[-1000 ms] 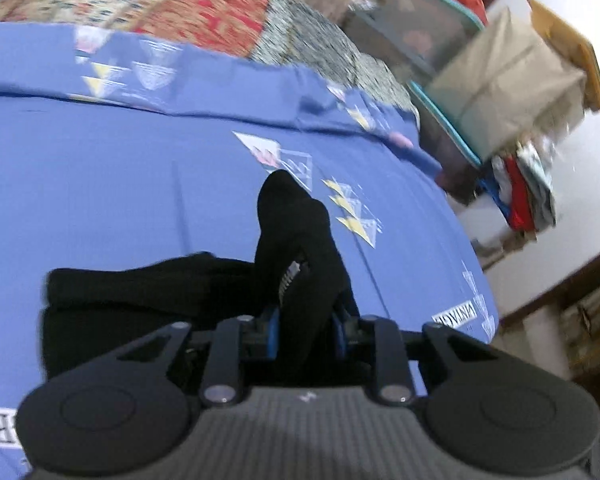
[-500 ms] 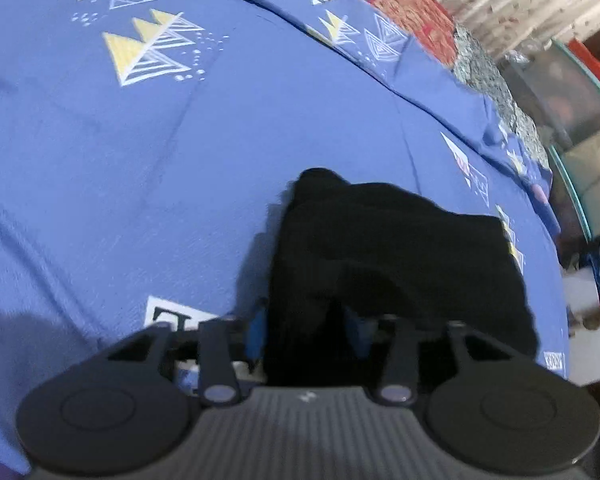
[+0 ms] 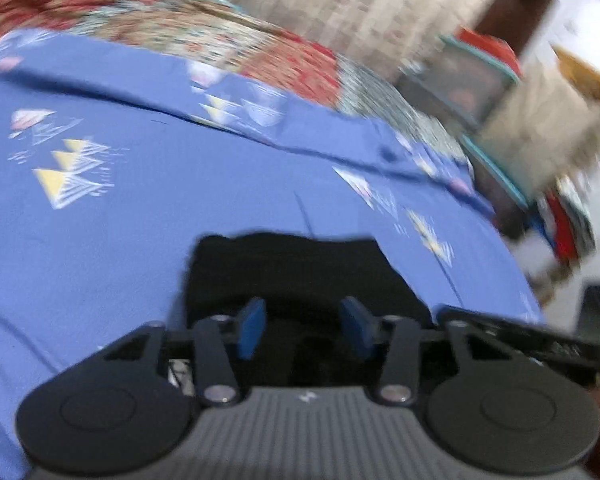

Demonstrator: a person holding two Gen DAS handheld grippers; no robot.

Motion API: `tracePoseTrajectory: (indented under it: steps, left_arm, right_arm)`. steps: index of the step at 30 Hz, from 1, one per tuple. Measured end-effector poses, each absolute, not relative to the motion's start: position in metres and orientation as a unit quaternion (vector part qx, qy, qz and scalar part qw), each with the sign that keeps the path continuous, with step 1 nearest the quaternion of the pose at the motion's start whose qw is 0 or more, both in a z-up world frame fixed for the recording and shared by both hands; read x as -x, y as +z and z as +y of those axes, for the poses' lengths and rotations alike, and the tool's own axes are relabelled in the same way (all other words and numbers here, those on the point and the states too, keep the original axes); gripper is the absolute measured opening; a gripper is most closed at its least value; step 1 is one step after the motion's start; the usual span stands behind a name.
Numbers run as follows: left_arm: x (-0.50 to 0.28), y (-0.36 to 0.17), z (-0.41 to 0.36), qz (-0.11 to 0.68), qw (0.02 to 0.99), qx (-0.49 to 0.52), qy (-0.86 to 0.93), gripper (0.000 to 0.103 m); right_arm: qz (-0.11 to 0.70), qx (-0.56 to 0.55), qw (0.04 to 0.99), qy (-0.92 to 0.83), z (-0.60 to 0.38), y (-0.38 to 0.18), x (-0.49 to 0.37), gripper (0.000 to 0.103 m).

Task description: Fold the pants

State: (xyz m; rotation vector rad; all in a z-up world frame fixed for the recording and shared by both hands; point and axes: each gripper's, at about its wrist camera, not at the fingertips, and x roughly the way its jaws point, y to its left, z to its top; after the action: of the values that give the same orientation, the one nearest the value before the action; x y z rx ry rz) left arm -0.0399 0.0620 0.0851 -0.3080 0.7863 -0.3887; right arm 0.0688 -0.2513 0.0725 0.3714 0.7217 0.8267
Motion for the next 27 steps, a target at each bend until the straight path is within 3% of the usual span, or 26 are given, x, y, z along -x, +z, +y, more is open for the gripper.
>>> tracePoseTrajectory:
  steps: [3, 5, 7, 14, 16, 17, 18, 19, 20, 23, 27]
  left_arm:
    - [0.046, 0.062, 0.044, 0.427, 0.88, 0.085, -0.189, 0.018]
    - [0.053, 0.049, 0.041, 0.433, 0.88, 0.058, -0.187, 0.019]
    - [0.057, 0.045, 0.04, 0.419, 0.886, 0.054, -0.192, 0.019]
    - [0.057, 0.056, 0.033, 0.414, 0.892, 0.029, -0.179, 0.02]
    - [0.066, 0.067, 0.045, 0.404, 0.895, 0.049, -0.182, 0.036]
    - [0.068, 0.074, 0.051, 0.393, 0.901, 0.06, -0.174, 0.065]
    - [0.07, 0.079, 0.056, 0.383, 0.907, 0.066, -0.162, 0.097]
    - [0.072, 0.083, 0.064, 0.371, 0.914, 0.073, -0.148, 0.102]
    - [0.072, 0.085, 0.071, 0.365, 0.916, 0.085, -0.145, 0.103]
    - [0.058, 0.078, 0.092, 0.389, 0.899, 0.145, -0.141, 0.103]
    - [0.029, 0.05, 0.104, 0.434, 0.857, 0.218, -0.173, 0.103]
  right_arm:
    - [0.375, -0.105, 0.833, 0.392, -0.227, 0.05, -0.053, 0.021]
    - [0.4, -0.072, 0.832, 0.378, -0.218, 0.034, -0.039, 0.02]
    - [0.416, -0.107, 0.822, 0.375, -0.221, 0.019, -0.037, 0.02]
    - [0.407, -0.111, 0.828, 0.369, -0.207, 0.027, -0.039, 0.02]
    - [0.405, -0.127, 0.826, 0.37, -0.214, 0.03, -0.04, 0.026]
    - [0.401, -0.137, 0.825, 0.373, -0.221, 0.032, -0.044, 0.033]
    - [0.393, -0.149, 0.825, 0.377, -0.234, 0.033, -0.041, 0.059]
    - [0.381, -0.159, 0.828, 0.38, -0.241, 0.039, -0.039, 0.083]
    - [0.365, -0.168, 0.836, 0.374, -0.252, 0.043, -0.035, 0.089]
    - [0.346, -0.194, 0.847, 0.355, -0.273, 0.046, -0.038, 0.089]
    - [0.38, -0.257, 0.82, 0.342, -0.281, 0.025, -0.063, 0.089]
